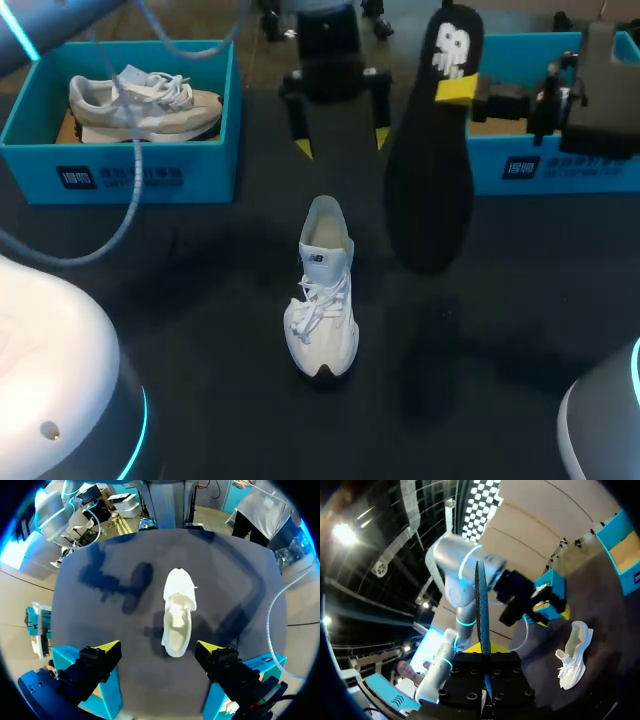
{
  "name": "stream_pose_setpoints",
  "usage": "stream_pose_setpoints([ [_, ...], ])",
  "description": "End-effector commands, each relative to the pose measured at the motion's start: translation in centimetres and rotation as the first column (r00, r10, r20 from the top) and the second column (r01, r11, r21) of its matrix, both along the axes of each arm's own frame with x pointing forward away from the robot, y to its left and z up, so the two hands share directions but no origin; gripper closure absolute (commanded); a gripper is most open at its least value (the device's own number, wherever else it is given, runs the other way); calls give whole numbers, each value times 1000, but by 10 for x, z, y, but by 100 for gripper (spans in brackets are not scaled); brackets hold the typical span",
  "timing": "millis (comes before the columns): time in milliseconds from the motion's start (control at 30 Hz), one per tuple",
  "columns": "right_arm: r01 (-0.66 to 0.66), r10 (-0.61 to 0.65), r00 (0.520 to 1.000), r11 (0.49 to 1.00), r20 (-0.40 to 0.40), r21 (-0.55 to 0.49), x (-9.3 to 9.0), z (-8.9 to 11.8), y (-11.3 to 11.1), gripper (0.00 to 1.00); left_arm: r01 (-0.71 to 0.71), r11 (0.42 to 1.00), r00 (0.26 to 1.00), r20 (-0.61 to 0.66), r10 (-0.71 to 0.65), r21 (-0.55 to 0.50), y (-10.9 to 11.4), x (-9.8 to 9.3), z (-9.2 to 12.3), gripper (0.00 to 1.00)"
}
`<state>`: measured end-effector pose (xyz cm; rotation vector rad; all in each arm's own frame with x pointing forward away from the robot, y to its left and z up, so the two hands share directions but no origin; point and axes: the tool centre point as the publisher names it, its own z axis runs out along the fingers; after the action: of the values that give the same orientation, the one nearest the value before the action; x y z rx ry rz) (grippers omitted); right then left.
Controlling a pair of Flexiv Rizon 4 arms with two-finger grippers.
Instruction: Take the shoe out of the shoebox, open the shoe tongue, remove and reinsert the insole, then place the shoe into the shoebox
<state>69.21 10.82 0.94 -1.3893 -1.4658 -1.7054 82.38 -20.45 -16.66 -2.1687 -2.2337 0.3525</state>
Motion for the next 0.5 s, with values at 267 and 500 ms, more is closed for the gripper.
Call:
stream_pose_setpoints([
  [267, 36, -31, 994, 998, -102, 54, 38, -3, -37, 100, 27, 913, 999, 39, -13, -407, 19, -11, 39, 0],
  [500, 37, -24, 988, 996, -155, 78, 77, -8, -41, 100, 31, 828, 999, 24, -22, -560, 28, -13, 65, 0],
])
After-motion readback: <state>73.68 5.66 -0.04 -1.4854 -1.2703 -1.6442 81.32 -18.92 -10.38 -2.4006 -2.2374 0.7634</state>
